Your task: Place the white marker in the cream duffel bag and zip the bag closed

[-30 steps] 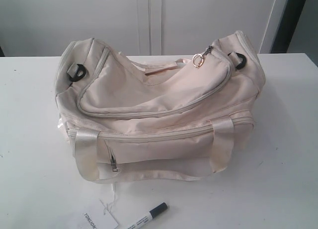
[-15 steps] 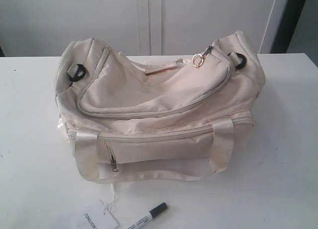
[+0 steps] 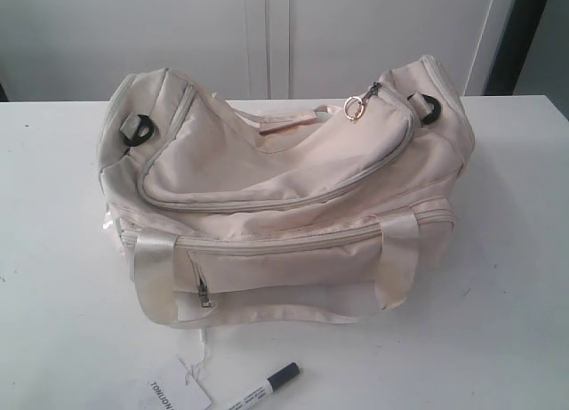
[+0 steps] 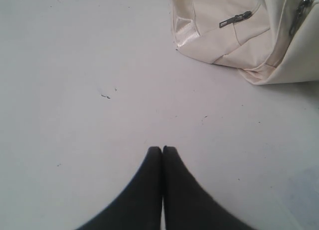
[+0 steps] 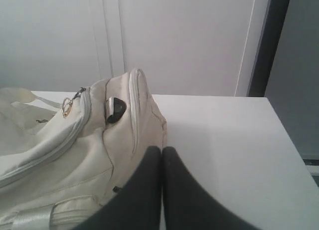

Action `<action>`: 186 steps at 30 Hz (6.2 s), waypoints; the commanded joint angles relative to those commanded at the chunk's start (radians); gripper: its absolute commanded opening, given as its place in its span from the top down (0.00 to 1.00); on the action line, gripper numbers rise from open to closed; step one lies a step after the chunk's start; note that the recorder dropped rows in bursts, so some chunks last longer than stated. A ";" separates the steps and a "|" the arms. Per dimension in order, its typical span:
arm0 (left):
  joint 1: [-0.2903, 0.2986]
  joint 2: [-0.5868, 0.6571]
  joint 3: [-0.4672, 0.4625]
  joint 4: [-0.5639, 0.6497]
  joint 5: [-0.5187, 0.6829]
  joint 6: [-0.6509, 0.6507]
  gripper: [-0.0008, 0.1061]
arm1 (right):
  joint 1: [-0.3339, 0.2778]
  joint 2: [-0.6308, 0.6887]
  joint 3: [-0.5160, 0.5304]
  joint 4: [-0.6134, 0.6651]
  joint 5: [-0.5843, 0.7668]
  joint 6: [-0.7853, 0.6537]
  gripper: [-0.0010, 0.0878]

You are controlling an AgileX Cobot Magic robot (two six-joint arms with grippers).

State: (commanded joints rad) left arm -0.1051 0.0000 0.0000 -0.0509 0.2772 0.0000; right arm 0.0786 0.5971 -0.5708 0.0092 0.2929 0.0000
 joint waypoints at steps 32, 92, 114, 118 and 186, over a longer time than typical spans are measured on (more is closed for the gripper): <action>0.000 0.000 0.000 0.000 0.000 0.000 0.99 | 0.000 0.712 -0.571 0.090 0.307 0.000 0.99; 0.000 0.000 0.000 0.000 0.000 0.000 0.99 | 0.002 1.321 -1.118 0.270 0.476 -0.129 0.63; 0.000 0.000 0.000 0.000 0.000 0.000 0.99 | 0.002 1.247 -1.118 0.271 0.543 -0.129 0.99; 0.000 0.000 0.000 0.000 0.000 0.000 0.99 | 0.002 1.247 -1.118 0.271 0.528 -0.129 0.99; 0.000 0.095 -0.197 -0.053 -0.089 -0.133 0.99 | 0.002 1.247 -1.118 0.271 0.513 -0.129 0.99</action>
State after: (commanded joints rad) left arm -0.1051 0.0949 -0.1974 -0.1039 0.1877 -0.1328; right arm 0.0808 1.8440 -1.6892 0.2803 0.8060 -0.1286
